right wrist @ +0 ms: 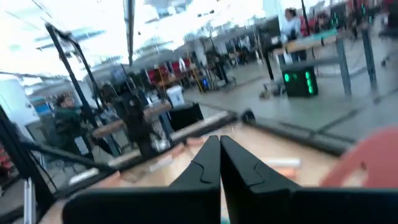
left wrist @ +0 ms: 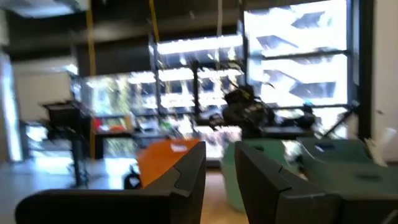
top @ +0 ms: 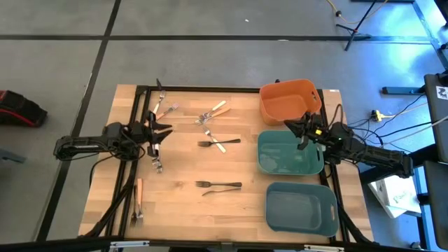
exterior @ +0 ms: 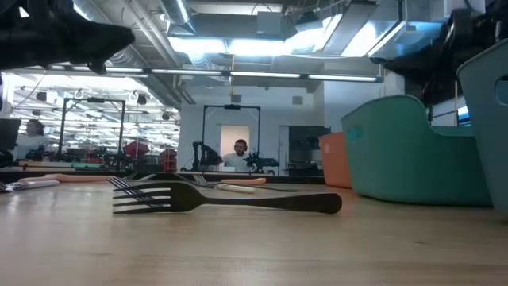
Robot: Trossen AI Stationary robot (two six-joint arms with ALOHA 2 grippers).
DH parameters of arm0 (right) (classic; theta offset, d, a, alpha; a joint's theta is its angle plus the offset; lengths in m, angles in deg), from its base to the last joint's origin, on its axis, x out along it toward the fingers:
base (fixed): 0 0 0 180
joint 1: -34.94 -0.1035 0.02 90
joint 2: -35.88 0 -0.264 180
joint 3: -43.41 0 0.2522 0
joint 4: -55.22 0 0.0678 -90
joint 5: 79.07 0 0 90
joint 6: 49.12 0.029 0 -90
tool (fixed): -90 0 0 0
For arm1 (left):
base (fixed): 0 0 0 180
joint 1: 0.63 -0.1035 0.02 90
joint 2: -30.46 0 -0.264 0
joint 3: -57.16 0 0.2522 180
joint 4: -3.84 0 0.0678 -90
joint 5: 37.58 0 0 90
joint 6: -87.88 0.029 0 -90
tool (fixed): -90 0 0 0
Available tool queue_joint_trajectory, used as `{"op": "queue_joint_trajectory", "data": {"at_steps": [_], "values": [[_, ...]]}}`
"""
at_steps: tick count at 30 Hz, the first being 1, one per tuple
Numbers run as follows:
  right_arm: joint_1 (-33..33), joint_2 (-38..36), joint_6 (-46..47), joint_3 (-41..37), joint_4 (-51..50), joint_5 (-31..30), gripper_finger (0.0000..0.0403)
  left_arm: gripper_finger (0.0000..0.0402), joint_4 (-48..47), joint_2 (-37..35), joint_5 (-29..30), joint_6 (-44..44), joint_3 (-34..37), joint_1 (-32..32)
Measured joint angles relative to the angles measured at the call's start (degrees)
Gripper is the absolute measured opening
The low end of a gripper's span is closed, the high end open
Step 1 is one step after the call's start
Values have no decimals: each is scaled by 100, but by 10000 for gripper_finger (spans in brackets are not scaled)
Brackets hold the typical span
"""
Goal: Sort silverware by color (type)
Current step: Put the black fork into the orange bin
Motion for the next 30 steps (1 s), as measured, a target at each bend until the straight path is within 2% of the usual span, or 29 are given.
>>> {"op": "queue_joint_trajectory", "data": {"at_steps": [6, 12, 30], "values": [[-1, 932, -295, 678, 9, -65, 1, 80, 384, 99, 56, 842, -4, -84], [0, 2382, -801, 1562, -20, -198, 1, 80, 527, 167, -221, 1202, -2, -196], [-2, 6725, -1457, 4788, -67, -212, 1, 80, 581, 171, -276, 1218, -2, -212]]}}
